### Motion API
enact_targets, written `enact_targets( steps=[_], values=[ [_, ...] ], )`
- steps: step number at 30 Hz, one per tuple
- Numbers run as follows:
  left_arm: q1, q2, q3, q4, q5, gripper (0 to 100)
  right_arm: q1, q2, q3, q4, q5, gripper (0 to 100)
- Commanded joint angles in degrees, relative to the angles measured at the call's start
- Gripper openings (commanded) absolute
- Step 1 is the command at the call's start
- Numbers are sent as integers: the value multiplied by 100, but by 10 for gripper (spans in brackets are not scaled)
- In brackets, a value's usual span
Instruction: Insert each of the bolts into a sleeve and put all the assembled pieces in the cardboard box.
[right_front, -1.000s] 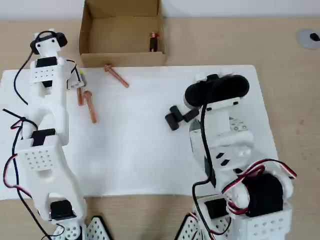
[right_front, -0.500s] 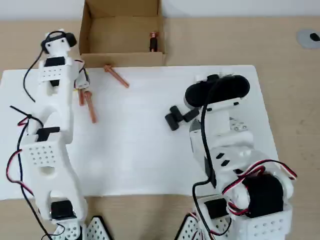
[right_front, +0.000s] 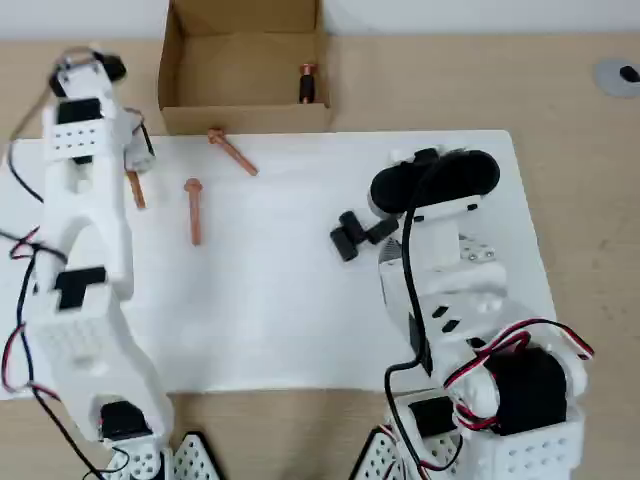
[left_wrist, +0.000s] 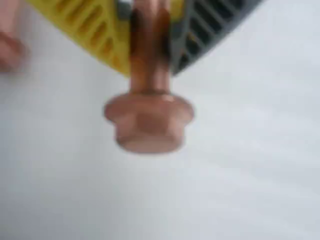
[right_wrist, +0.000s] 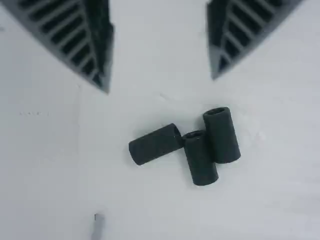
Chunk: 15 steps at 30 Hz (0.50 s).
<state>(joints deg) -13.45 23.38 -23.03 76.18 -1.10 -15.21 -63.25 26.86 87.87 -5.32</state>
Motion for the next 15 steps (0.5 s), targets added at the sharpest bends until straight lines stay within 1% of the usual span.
enact_targets(
  steps=[1, 6, 10, 13, 15],
  values=[
    [-53, -1525, -255, 369, -53, 12, 110, 13, 40, -193, -53, 167],
    [-9, -2730, 598, 747, -167, 12, 110, 13, 681, -782, -62, 167],
    [-62, -3653, 1582, 747, -237, 12, 101, 13, 1455, -1767, -123, 167],
    [9, -4497, 2365, 791, -422, 12, 92, 22, 2035, -2629, -598, 167],
    [9, -5182, 2857, 782, -448, 12, -92, 75, 2325, -3007, -835, 167]
  ],
)
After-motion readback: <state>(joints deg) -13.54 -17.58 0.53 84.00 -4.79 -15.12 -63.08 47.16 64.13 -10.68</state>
